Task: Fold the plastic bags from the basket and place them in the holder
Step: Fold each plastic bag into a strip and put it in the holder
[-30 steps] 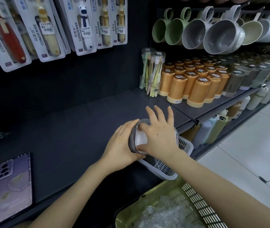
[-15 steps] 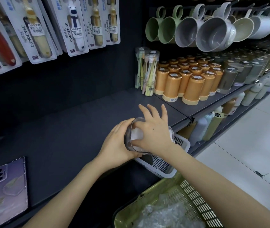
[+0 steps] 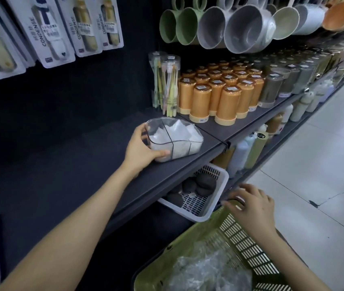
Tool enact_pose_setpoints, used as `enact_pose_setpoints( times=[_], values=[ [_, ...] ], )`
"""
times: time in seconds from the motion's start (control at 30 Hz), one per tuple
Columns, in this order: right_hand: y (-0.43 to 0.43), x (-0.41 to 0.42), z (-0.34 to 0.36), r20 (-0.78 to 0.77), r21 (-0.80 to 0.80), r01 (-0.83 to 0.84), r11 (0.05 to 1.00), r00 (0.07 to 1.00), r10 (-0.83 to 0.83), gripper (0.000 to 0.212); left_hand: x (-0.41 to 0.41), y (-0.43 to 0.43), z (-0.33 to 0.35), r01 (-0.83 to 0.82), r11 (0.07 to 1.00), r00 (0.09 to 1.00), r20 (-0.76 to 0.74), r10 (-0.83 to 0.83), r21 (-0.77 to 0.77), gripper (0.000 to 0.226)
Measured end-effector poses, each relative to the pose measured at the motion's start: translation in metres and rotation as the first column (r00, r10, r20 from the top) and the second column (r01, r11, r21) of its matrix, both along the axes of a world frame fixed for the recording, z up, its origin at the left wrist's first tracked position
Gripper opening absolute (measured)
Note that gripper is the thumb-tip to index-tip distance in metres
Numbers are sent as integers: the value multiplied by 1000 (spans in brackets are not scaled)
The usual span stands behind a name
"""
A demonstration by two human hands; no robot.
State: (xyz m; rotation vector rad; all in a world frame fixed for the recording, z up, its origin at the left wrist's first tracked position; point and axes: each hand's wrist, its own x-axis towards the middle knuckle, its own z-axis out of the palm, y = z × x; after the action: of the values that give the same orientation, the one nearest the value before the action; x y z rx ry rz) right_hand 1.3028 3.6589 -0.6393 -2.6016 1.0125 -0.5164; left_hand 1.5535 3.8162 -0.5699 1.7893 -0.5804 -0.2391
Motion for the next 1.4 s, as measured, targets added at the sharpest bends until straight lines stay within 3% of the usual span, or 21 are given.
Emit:
enact_pose_setpoints(
  times=[0.13,0.3,0.4,0.5,0.57,0.7,0.77,0.9,1.07,1.2,1.33,1.4],
  values=[
    [7,-20,-54,-217,73,52,996,975,-35,19,10,-28,-6,-22,1000,1000,-8,22,-2,97],
    [14,-33,-92,-331,145,62,988,944,-10,24,21,-43,-10,35,999,997,-73,-35,6,87],
    [18,-37,-102,-397,202,60,977,917,26,32,14,-29,-14,59,984,995,-93,-44,167,111],
    [22,-41,-115,-439,290,63,955,895,74,36,-13,2,-19,2,897,991,119,-61,441,95],
    [27,-46,-127,-479,339,77,938,872,102,41,-37,28,-24,-26,828,936,304,-176,560,79],
    [44,-52,-157,-580,436,106,894,793,189,57,-81,72,-41,-45,593,795,389,-466,804,76],
    [53,-55,-176,-623,493,122,861,740,252,62,-90,87,-48,-139,550,714,469,-521,824,74],
    [65,-77,-209,-687,544,185,819,659,308,72,-93,103,-55,-274,503,671,538,-511,820,67],
    [69,-103,-238,-812,489,168,856,446,376,91,-92,100,-61,-313,485,618,563,-549,816,62],
    [78,-104,-248,-841,467,89,880,351,411,82,-89,100,-65,-339,514,590,604,-537,788,60],
    [89,-106,-259,-848,419,128,899,409,337,46,-89,98,-66,-351,519,582,616,-532,779,60],
    [90,-102,-260,-852,430,180,884,406,332,39,-88,98,-66,-352,520,579,618,-532,778,60]
  ],
)
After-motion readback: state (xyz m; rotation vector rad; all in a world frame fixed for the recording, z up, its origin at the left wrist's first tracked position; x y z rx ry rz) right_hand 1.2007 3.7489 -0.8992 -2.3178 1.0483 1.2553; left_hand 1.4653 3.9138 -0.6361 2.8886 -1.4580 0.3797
